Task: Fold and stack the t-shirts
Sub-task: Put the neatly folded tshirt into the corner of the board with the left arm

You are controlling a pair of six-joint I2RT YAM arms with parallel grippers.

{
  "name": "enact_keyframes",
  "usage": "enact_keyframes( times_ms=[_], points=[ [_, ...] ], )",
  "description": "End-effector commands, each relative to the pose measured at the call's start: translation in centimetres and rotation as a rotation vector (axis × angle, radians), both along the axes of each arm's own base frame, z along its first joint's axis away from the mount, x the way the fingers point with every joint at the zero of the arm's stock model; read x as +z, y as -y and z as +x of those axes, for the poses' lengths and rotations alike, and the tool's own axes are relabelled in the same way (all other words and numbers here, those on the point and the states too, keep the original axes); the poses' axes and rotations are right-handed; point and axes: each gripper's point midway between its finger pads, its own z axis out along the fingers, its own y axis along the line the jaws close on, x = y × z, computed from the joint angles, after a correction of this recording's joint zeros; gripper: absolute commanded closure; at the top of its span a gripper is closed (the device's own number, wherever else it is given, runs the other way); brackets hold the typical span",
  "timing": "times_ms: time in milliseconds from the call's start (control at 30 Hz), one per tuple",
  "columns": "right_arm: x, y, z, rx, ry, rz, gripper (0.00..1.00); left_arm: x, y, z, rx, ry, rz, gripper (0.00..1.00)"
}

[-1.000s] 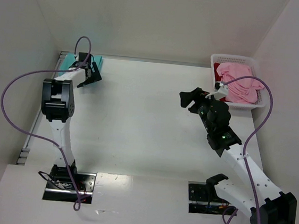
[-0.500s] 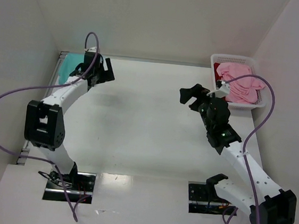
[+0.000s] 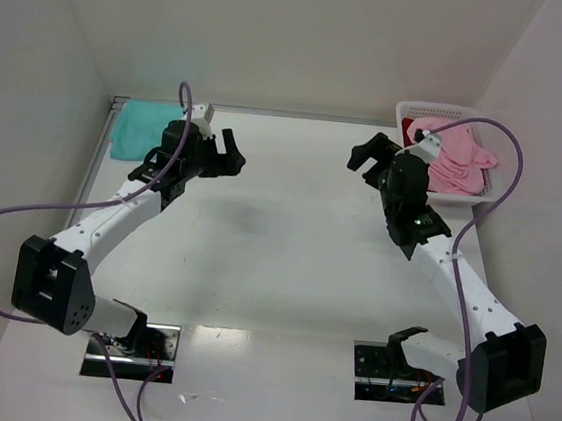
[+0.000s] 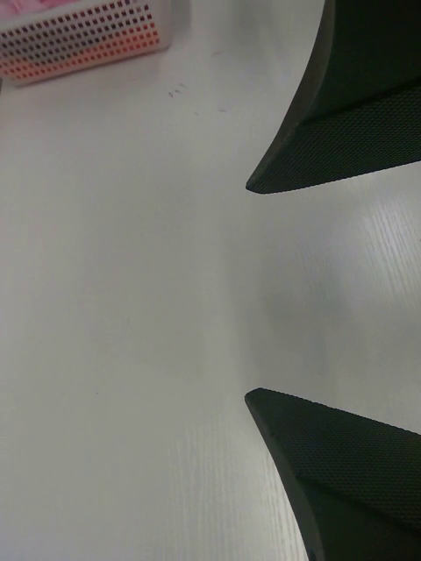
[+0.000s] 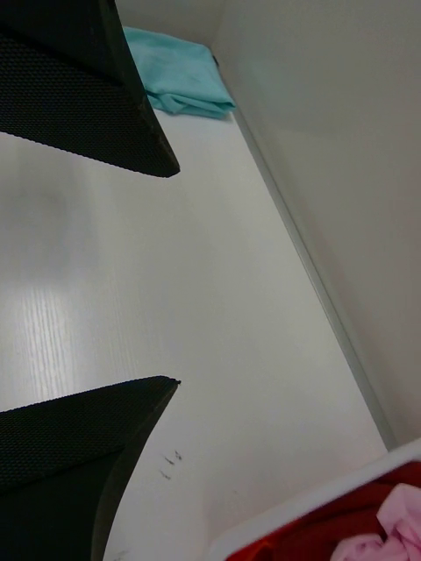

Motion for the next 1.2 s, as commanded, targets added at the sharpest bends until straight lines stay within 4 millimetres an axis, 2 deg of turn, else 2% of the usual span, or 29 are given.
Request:
enact_keyframes(
  times_ms=[0, 67, 100, 167, 200, 233, 300, 333, 400, 433, 467, 533, 567, 600, 800, 867, 900, 933, 967, 1067, 1100, 1133, 1167],
  points=[
    [3.7, 3.8, 0.4, -0.107, 0.108, 0.009, 0.0, 4.2, 1.7, -0.4, -0.099, 0.15, -0.04, 0.0],
    [3.7, 5.3, 0.6, -0.133, 0.106, -0.025, 0.0, 5.2, 2.8, -0.8, -0.162, 0.195, -0.053, 0.0],
    [3.9, 7.0, 1.0, -0.172, 0.098, -0.042, 0.0, 5.4, 3.2, -1.2, -0.183, 0.208, -0.052, 0.0],
    [3.6, 8.9, 1.4, -0.215, 0.074, -0.074, 0.0, 6.2, 4.0, -1.4, -0.225, 0.239, -0.075, 0.0],
    [4.1, 9.7, 1.5, -0.226, 0.082, -0.079, 0.0, 6.3, 4.2, -1.5, -0.238, 0.238, -0.079, 0.0],
    [3.3, 11.8, 1.6, -0.276, 0.056, -0.087, 0.0, 6.5, 4.4, -1.6, -0.256, 0.252, -0.077, 0.0],
    [2.6, 13.2, 1.6, -0.292, 0.04, -0.085, 0.0, 6.5, 4.6, -1.7, -0.267, 0.251, -0.081, 0.0],
    [2.4, 14.9, 1.5, -0.324, 0.041, -0.083, 0.0, 7.0, 4.6, -1.6, -0.267, 0.26, -0.083, 0.0],
    [1.5, 15.6, 1.6, -0.315, 0.039, -0.052, 0.0, 7.4, 4.6, -1.5, -0.271, 0.276, -0.071, 0.0],
    [2.0, 16.1, 1.7, -0.324, 0.057, -0.037, 0.0, 7.4, 4.6, -1.6, -0.286, 0.284, -0.057, 0.0],
    [1.3, 17.1, 2.2, -0.341, 0.045, -0.037, 0.0, 8.6, 4.6, -1.3, -0.289, 0.314, -0.053, 0.0],
    [1.0, 17.5, 3.0, -0.357, 0.038, -0.04, 0.0, 8.7, 4.7, -1.1, -0.294, 0.321, -0.04, 0.0],
    [-0.5, 17.8, 4.1, -0.368, -0.003, -0.045, 0.0, 8.9, 4.9, -0.9, -0.305, 0.329, -0.035, 0.0],
    [0.1, 18.6, 4.8, -0.398, 0.001, -0.049, 0.0, 9.6, 5.2, -1.0, -0.314, 0.342, -0.039, 0.0],
    [-2.7, 20.5, 9.3, -0.428, -0.111, -0.063, 0.0, 7.7, 5.1, -0.7, -0.289, 0.288, -0.044, 0.0],
    [-2.9, 21.2, 9.9, -0.448, -0.116, -0.066, 0.0, 7.0, 5.0, -0.8, -0.289, 0.273, -0.041, 0.0],
    [-2.2, 21.3, 10.5, -0.448, -0.101, -0.064, 0.0, 6.4, 4.7, -0.7, -0.268, 0.262, -0.031, 0.0],
    [-3.2, 22.0, 10.6, -0.459, -0.135, -0.066, 0.0, 6.4, 4.5, -0.6, -0.256, 0.263, -0.027, 0.0],
    [-3.2, 22.0, 10.8, -0.459, -0.145, -0.067, 0.0, 5.7, 4.3, -0.6, -0.244, 0.246, -0.018, 0.0],
    [-2.5, 20.9, 10.8, -0.402, -0.125, -0.05, 0.0, 4.7, 3.5, 0.3, -0.195, 0.23, 0.016, 0.0],
    [-3.7, 20.4, 10.2, -0.382, -0.134, -0.035, 0.0, 3.5, 3.4, 0.7, -0.185, 0.206, 0.027, 0.0],
    [-3.5, 19.9, 9.9, -0.357, -0.111, -0.027, 0.0, 3.6, 3.5, 1.0, -0.185, 0.207, 0.026, 0.0],
    [-1.5, 19.4, 9.6, -0.339, -0.04, -0.009, 0.0, 3.6, 3.6, 1.1, -0.185, 0.199, 0.028, 0.0]
  ],
)
